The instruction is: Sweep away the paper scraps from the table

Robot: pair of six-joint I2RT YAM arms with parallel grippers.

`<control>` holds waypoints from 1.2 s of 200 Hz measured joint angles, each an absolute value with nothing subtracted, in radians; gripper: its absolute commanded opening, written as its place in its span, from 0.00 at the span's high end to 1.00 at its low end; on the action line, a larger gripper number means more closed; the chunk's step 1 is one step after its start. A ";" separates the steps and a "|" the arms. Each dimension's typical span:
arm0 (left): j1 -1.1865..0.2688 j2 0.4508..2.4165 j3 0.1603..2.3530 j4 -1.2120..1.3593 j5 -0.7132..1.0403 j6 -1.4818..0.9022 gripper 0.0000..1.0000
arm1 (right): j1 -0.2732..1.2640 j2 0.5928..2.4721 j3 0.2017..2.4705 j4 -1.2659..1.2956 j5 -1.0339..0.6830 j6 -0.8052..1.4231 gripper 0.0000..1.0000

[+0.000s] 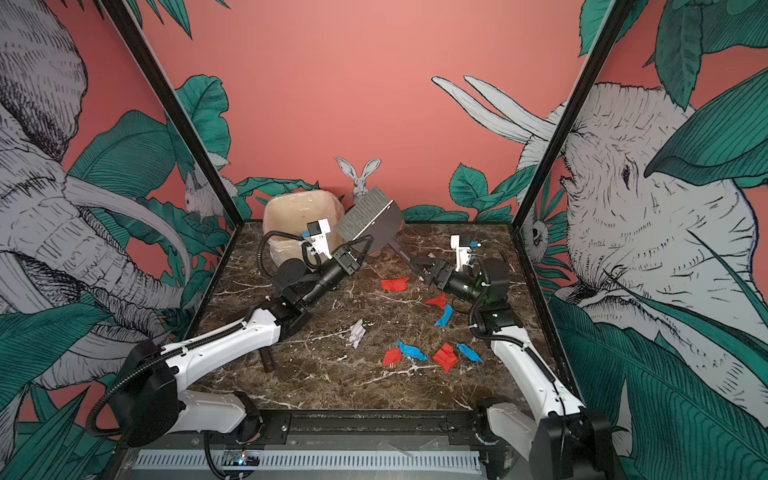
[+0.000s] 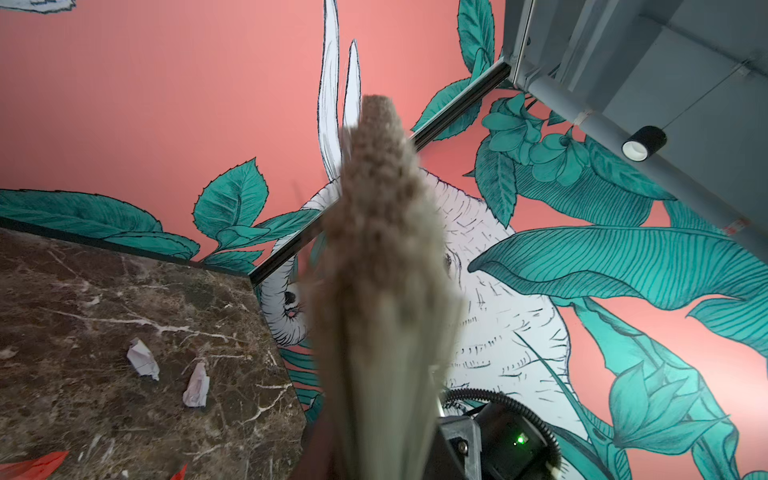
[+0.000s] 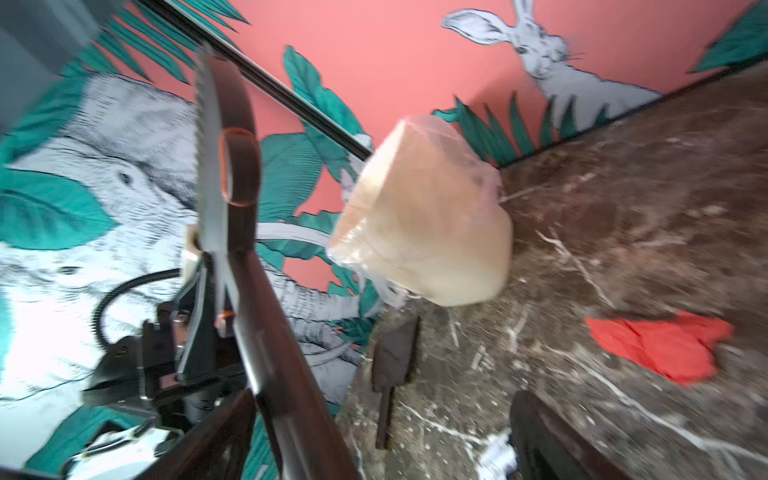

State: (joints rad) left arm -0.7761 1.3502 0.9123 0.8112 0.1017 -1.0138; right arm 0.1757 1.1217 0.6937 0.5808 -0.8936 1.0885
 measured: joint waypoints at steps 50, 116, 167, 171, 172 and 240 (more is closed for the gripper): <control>-0.776 1.363 0.960 0.849 0.084 -1.032 1.00 | 0.176 1.289 0.686 1.138 -0.962 1.419 0.11; -0.776 1.363 0.960 0.852 0.049 -1.044 1.00 | 0.175 1.302 0.723 1.305 -0.995 1.518 0.13; -0.776 1.385 0.960 0.884 0.038 -1.056 1.00 | 0.174 1.302 0.725 1.324 -1.007 1.546 0.19; -0.776 1.388 0.960 0.889 0.039 -1.058 1.00 | 0.174 1.302 0.725 1.324 -1.007 1.547 0.19; -0.776 1.389 0.960 0.890 0.039 -1.058 1.00 | 0.174 1.302 0.725 1.324 -1.007 1.546 0.19; -0.776 1.393 0.963 0.904 0.045 -1.070 1.00 | 0.169 1.302 0.725 1.316 -1.007 1.567 0.42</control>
State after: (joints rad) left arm -0.7757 1.3933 0.9627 0.9039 0.0452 -1.0702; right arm 0.1692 1.3022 0.7246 1.3163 -1.0065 1.5665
